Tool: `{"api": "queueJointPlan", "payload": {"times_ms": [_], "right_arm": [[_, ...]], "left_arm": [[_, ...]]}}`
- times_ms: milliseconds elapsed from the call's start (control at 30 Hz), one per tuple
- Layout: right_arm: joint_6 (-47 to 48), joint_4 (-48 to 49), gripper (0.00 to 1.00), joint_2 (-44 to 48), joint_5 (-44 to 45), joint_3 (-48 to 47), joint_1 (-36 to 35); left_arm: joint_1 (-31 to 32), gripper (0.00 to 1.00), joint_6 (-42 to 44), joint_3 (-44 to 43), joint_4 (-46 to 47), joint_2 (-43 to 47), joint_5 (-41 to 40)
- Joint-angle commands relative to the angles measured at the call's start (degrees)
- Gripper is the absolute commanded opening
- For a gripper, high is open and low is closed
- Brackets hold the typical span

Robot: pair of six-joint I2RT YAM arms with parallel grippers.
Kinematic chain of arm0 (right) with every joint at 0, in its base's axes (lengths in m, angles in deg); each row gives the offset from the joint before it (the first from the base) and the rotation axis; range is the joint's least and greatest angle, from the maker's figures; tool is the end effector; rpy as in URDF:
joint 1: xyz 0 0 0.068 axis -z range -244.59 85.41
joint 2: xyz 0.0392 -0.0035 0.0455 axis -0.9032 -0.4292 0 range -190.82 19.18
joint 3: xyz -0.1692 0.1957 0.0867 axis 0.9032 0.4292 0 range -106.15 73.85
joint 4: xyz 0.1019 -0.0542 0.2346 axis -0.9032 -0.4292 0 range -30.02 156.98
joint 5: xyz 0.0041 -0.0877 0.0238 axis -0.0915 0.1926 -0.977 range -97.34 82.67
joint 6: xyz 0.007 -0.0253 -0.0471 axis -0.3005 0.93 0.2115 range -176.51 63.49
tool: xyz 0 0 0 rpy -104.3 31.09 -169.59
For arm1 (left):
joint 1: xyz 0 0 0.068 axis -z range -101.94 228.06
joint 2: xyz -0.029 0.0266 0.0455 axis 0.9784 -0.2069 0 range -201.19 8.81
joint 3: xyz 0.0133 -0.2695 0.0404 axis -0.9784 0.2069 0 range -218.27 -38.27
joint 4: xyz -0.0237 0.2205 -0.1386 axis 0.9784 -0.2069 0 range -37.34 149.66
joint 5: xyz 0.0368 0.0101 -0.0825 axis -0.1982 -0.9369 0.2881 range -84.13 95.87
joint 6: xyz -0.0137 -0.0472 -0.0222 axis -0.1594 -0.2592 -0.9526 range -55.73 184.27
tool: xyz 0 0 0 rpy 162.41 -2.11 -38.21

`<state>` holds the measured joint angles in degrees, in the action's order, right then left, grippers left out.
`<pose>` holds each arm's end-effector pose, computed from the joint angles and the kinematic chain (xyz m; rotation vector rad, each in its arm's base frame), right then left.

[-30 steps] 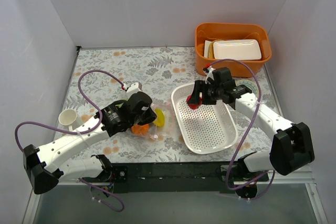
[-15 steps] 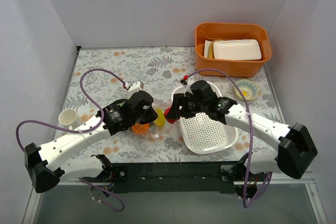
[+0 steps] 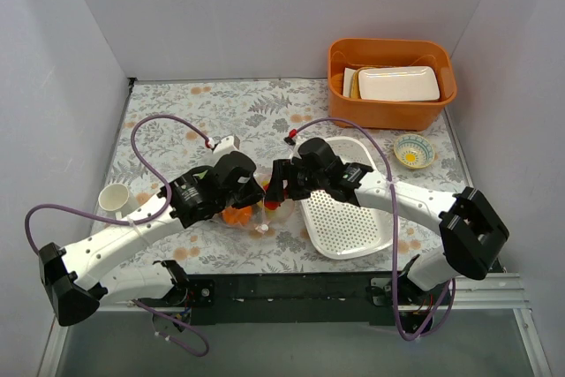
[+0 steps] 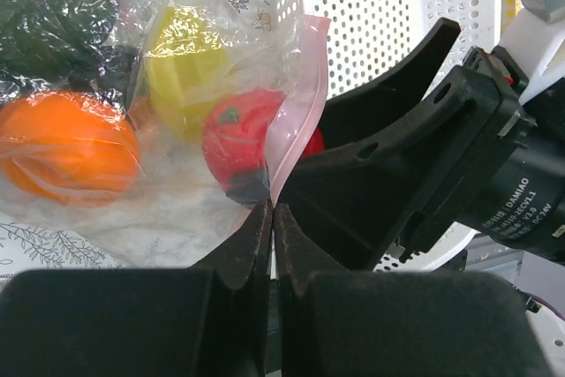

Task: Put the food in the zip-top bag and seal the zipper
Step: Place the fake fruit in the zipper food storage bag.

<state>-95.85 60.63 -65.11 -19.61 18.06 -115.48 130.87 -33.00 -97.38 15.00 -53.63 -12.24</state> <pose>0.2004 0.2584 0.2499 -0.3741 2.3645 1.0657 0.1406 -0.1670 0.3131 -1.1013 2.2851 -0.8351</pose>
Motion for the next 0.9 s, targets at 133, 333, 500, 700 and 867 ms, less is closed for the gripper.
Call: {"api": "queueJointPlan", "payload": {"times_ms": [133, 333, 500, 700, 867], "right_arm": [[-1.9, 9.7, 0.72, -2.5, -2.1, -4.1, -1.2], [0.6, 8.0, 0.96, -0.6, 0.3, -3.9, -1.2], [2.1, 6.4, 0.98, 1.1, 3.4, -4.8, -1.3], [2.9, -1.8, 0.97, 4.9, 10.0, -5.4, -1.2], [1.5, -8.1, 0.83, 7.5, 13.4, -4.3, -1.2]], "left_arm": [[-0.3, 0.0, -0.9, -2.4, -1.2, 4.8, -2.4], [-0.3, 0.0, -1.1, -2.1, -1.5, 6.6, -4.0], [-0.3, 0.0, -1.2, -2.3, -1.4, 7.1, -4.0], [-0.3, 0.0, -1.8, -3.3, -2.4, 7.2, -5.4], [-0.3, 0.01, -2.2, -4.3, -3.3, 7.9, -7.1]]}}
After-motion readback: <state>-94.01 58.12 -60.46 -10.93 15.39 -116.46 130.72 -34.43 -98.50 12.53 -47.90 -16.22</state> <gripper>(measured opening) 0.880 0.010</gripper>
